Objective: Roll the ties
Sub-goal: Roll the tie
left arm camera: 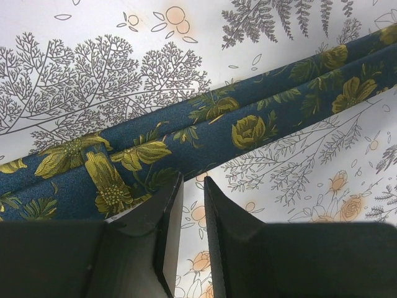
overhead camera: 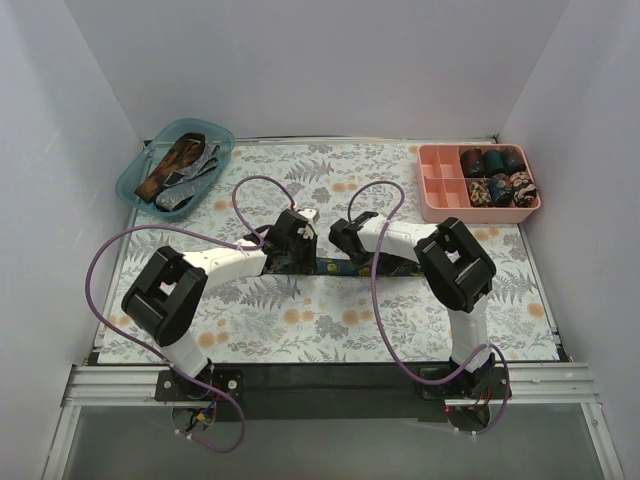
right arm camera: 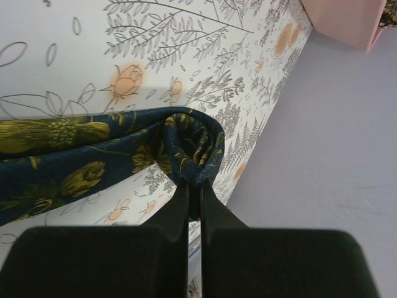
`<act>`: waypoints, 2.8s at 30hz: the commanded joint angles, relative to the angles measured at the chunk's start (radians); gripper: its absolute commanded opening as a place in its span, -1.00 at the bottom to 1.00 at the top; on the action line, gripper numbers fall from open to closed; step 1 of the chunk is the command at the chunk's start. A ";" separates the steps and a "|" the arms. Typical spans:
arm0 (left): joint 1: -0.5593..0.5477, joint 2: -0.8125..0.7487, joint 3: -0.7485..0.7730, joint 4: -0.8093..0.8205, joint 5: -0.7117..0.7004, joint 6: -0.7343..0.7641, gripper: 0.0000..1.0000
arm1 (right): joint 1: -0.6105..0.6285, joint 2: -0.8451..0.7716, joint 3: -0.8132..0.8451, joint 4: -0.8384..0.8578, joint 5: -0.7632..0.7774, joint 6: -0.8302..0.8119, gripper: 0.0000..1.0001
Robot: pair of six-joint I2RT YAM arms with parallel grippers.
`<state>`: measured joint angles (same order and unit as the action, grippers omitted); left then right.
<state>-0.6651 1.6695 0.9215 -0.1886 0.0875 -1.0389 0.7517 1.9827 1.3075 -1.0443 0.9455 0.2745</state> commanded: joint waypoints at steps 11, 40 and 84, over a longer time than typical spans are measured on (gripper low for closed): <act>-0.002 -0.028 -0.026 0.021 0.017 -0.018 -0.61 | 0.024 0.074 0.081 0.021 -0.129 0.042 -0.97; -0.002 -0.045 -0.038 0.020 0.018 -0.016 -0.61 | -0.100 -0.097 -0.019 0.346 -0.609 -0.126 -0.50; -0.002 -0.050 0.053 -0.003 0.012 0.083 -0.40 | -0.313 -0.274 -0.192 0.561 -0.987 -0.090 -0.39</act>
<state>-0.6651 1.6699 0.9279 -0.1959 0.1043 -0.9958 0.4450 1.7409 1.1160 -0.4911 -0.0109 0.1883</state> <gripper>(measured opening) 0.285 0.289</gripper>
